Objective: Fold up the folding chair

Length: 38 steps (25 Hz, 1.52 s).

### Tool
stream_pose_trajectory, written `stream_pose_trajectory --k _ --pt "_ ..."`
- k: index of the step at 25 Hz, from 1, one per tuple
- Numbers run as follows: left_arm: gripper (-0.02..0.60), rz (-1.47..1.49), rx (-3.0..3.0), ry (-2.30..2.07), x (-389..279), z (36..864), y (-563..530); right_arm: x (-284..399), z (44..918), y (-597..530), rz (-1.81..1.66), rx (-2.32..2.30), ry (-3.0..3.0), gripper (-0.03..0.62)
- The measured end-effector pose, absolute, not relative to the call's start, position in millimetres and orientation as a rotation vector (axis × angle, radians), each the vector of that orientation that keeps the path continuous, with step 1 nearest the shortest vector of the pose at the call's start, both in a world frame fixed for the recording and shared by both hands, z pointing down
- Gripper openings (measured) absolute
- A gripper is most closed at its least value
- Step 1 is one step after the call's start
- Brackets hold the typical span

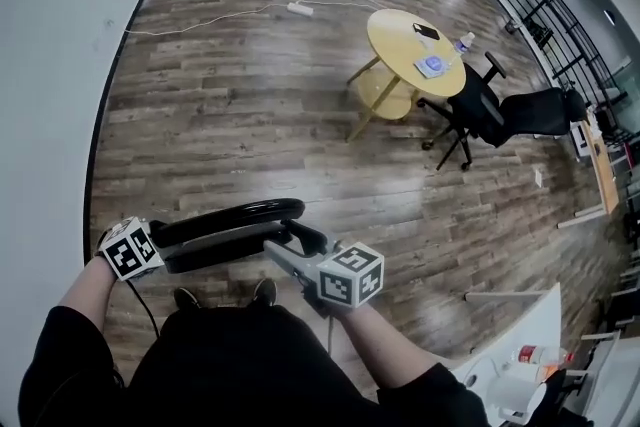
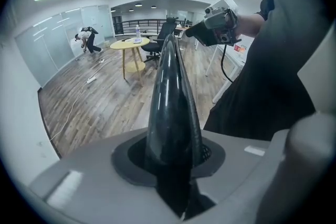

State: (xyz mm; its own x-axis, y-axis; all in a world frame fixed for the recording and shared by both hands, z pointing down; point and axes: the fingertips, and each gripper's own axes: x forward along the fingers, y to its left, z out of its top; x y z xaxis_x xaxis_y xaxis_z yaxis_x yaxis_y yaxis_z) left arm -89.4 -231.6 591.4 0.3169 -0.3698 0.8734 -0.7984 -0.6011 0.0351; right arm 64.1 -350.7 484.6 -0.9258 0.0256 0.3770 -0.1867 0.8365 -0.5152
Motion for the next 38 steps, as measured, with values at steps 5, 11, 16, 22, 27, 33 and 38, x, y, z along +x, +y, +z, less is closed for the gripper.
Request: stream_pose_trajectory --k 5,11,16,22,27,33,38 --pt "0.115 1.230 2.136 -1.026 -80.8 593.3 -224.3 55.9 477.8 -345.4 0.515 -0.008 -2.633 0.268" --pt "0.115 1.246 2.158 -1.030 -75.5 592.9 -221.2 47.5 478.9 -339.8 0.093 -0.147 -2.543 0.268" --pt "0.114 1.247 2.166 -1.028 -75.8 593.3 -223.3 37.6 496.0 -339.3 -0.212 -0.259 -2.404 0.268" --pt "0.115 1.249 2.169 -1.028 -74.7 592.9 -224.9 30.5 521.5 -347.0 -0.421 -0.347 -2.262 0.268" --pt "0.114 1.251 2.173 -1.027 -73.1 593.4 -224.9 24.6 541.1 -350.1 -0.456 -0.446 -2.171 0.268" --pt "0.112 1.246 2.170 -1.026 -73.5 593.8 -223.4 21.7 570.7 -341.9 -0.557 -0.600 -2.001 0.268" --pt "0.112 1.245 2.169 -1.024 -70.1 593.4 -221.7 29.0 593.0 -337.7 -0.574 -0.685 -1.876 0.268"
